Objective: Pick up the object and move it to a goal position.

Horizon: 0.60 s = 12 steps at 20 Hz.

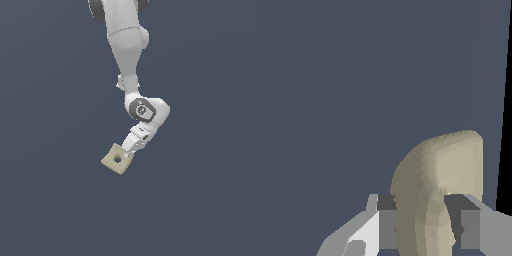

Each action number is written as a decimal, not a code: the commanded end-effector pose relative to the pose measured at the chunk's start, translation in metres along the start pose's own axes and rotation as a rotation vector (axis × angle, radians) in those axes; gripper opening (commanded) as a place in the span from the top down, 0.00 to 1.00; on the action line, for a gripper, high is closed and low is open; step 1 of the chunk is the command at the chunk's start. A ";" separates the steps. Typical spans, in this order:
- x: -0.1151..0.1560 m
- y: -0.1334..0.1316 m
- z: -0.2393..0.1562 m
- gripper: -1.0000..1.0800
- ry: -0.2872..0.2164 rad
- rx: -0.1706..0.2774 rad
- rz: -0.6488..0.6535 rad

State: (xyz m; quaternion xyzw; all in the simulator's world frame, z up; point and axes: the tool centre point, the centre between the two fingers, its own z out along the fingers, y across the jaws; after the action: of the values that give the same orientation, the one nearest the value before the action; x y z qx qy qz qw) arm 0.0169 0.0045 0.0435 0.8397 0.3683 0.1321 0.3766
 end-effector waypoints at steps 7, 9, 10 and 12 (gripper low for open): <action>-0.001 0.001 0.001 1.00 -0.003 0.000 0.001; -0.002 0.003 0.002 1.00 -0.003 0.000 0.001; -0.003 0.005 0.002 1.00 -0.003 0.000 0.001; -0.004 0.011 0.003 1.00 -0.003 0.000 0.001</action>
State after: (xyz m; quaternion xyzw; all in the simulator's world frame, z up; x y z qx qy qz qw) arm 0.0192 -0.0013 0.0469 0.8401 0.3679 0.1312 0.3764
